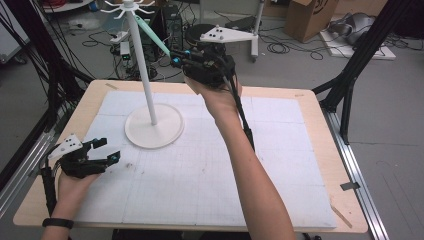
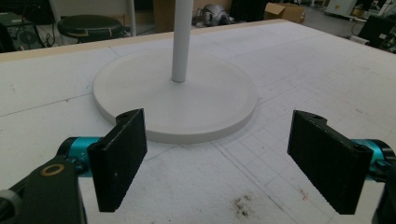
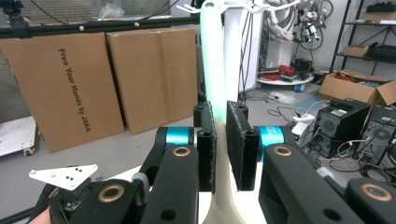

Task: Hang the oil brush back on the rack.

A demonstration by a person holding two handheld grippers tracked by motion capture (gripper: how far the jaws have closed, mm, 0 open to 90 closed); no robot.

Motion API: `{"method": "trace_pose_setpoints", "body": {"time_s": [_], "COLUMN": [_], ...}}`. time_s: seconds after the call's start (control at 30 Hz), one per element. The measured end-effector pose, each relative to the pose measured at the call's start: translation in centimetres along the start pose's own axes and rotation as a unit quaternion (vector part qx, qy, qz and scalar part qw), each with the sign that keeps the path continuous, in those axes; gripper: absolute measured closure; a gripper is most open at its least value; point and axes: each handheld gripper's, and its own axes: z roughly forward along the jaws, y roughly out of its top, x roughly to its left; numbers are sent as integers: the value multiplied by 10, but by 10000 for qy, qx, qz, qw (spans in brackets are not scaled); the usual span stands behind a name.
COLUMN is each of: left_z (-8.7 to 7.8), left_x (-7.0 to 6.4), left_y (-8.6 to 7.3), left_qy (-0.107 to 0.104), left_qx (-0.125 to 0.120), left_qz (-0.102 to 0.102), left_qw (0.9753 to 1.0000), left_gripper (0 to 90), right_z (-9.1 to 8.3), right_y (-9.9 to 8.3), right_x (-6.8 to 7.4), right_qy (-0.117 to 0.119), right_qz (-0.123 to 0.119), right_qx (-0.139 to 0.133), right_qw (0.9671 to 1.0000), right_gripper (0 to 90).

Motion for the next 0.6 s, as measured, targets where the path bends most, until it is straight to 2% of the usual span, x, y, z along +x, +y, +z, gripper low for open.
{"method": "trace_pose_setpoints", "body": {"time_s": [0.3, 0.6], "left_z": [0, -3], "left_x": [-1, -1], "left_y": [0, -3], "left_qy": [-4, 11], "left_qx": [15, -16], "left_qz": [-2, -18], "left_qw": [10000, 10000], "left_gripper": [203, 206], "right_z": [4, 16], "right_y": [-1, -4], "right_x": [-2, -7], "right_qy": [-25, -59], "right_qz": [50, 111], "right_qx": [24, 80], "right_qw": [10000, 9999], "right_gripper": [828, 828]}}
